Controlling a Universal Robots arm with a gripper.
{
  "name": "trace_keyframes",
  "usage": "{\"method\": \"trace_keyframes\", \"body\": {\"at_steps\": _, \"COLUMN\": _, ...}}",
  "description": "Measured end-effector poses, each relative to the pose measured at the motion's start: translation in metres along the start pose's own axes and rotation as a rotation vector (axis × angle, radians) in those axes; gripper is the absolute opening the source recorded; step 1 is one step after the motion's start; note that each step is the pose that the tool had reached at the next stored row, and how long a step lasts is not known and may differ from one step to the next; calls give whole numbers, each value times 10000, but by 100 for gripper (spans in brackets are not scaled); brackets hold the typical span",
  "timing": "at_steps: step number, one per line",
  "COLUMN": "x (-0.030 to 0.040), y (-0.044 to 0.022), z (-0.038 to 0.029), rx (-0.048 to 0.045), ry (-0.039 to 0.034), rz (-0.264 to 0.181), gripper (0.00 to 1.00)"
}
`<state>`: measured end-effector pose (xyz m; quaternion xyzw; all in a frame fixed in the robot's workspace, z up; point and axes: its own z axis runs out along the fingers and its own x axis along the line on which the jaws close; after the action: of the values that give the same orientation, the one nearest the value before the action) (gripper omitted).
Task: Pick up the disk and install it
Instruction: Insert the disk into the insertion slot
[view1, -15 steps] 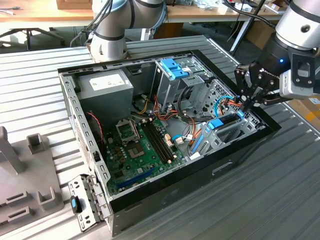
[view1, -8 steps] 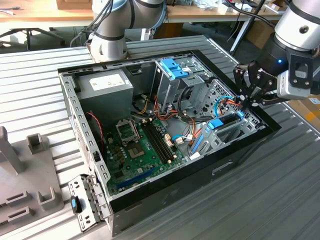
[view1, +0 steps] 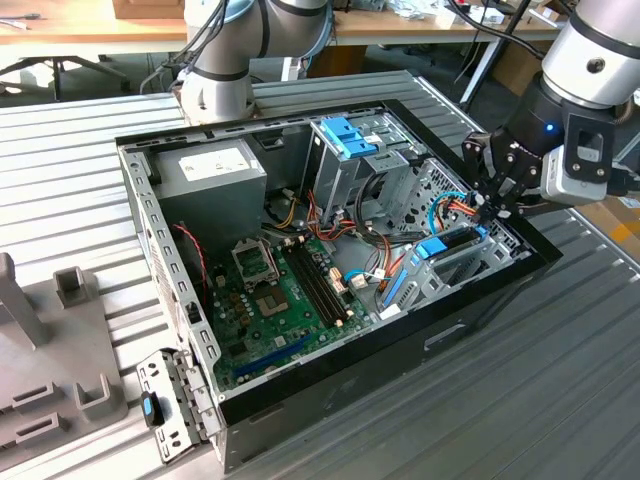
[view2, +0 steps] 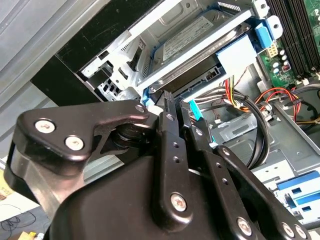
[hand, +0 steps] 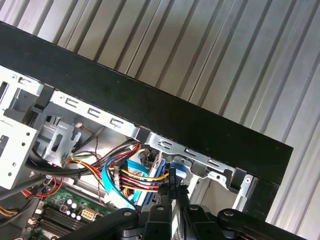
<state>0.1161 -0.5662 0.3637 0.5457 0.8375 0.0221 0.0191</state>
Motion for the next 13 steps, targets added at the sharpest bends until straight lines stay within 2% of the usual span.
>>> {"method": "trace_keyframes", "body": {"at_steps": 2, "x": 3, "y": -6, "z": 1, "rx": -5, "ry": -1, "rz": 2, "gripper": 16}}
{"method": "trace_keyframes", "body": {"at_steps": 5, "x": 18, "y": -41, "z": -1, "rx": -78, "ry": 24, "rz": 3, "gripper": 16}}
{"method": "trace_keyframes", "body": {"at_steps": 8, "x": 25, "y": -56, "z": -3, "rx": -92, "ry": 26, "rz": 44, "gripper": 16}}
{"method": "trace_keyframes", "body": {"at_steps": 9, "x": 25, "y": -56, "z": -2, "rx": -89, "ry": 5, "rz": 365, "gripper": 16}}
{"method": "trace_keyframes", "body": {"at_steps": 10, "x": 25, "y": -56, "z": -2, "rx": -89, "ry": -3, "rz": 499, "gripper": 16}}
{"method": "trace_keyframes", "body": {"at_steps": 13, "x": 26, "y": -58, "z": -3, "rx": -90, "ry": -10, "rz": 620, "gripper": 16}}
